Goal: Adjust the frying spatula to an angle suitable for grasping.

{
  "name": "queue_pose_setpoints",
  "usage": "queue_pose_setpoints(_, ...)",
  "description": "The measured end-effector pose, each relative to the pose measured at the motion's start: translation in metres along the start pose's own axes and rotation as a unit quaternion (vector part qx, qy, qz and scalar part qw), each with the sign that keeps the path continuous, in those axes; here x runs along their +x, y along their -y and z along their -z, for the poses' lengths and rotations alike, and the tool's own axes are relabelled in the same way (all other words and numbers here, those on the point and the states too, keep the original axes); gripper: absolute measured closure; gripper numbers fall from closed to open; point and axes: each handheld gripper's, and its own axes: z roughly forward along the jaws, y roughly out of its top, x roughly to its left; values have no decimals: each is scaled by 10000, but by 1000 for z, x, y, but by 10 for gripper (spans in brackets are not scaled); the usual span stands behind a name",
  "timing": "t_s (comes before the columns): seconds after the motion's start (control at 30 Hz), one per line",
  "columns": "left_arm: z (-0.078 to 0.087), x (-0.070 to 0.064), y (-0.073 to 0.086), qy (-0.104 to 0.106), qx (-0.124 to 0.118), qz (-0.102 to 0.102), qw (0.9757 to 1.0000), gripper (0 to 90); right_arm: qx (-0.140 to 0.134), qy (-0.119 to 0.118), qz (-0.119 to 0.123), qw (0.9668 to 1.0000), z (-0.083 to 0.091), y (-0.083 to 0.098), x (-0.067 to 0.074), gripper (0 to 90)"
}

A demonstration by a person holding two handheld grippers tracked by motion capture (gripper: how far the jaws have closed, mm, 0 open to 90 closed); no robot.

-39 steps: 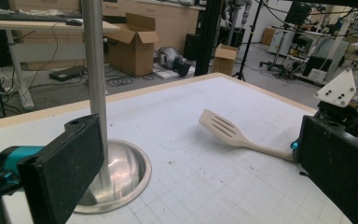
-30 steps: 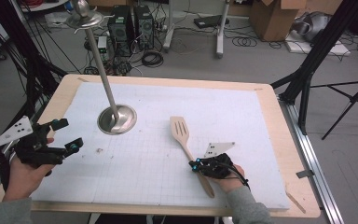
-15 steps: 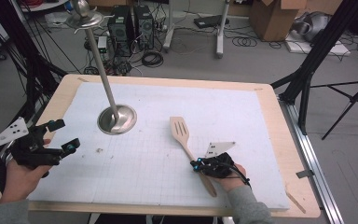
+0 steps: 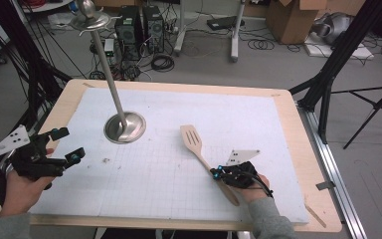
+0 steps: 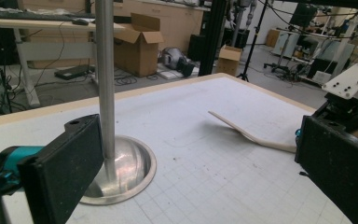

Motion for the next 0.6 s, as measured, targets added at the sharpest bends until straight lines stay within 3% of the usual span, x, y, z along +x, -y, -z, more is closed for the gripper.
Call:
queue_pose_setpoints(0.2, 0, 0, 0, 16, 0, -6, 10000, 17, 37, 148, 124, 9998, 2, 0, 1, 900)
queue_pose_setpoints(0.33, 0, 0, 0, 9, -6, -12, 10000, 17, 9, 210, 34, 9998, 5, 2, -3, 900)
queue_pose_setpoints(0.37, 0, 0, 0, 7, -7, -7, 10000, 18, 666, 747, 115, 9949, 4, 7, -7, 900)
queue_pose_setpoints(0.4, 0, 0, 0, 10, 6, -11, 10000, 18, 666, 747, 115, 9949, 4, 7, -7, 900)
queue_pose_setpoints(0.43, 0, 1, 0, 8, 8, 1, 10000, 18, 359, 608, -236, 9972, 10, 16, -17, 900)
queue_pose_setpoints(0.53, 0, 3, 1, -8, -17, 36, 10000, 17, 352, 754, -242, 9962, 16, 17, -21, 900)
queue_pose_setpoints(0.57, 0, 3, 1, -13, 10, 24, 10000, 17, 119, 704, -291, 9970, 19, 15, -21, 900)
queue_pose_setpoints(0.6, -1, 3, 1, -15, -1, 38, 10000, 17, 58, 678, -255, 9974, 20, 12, -19, 900)
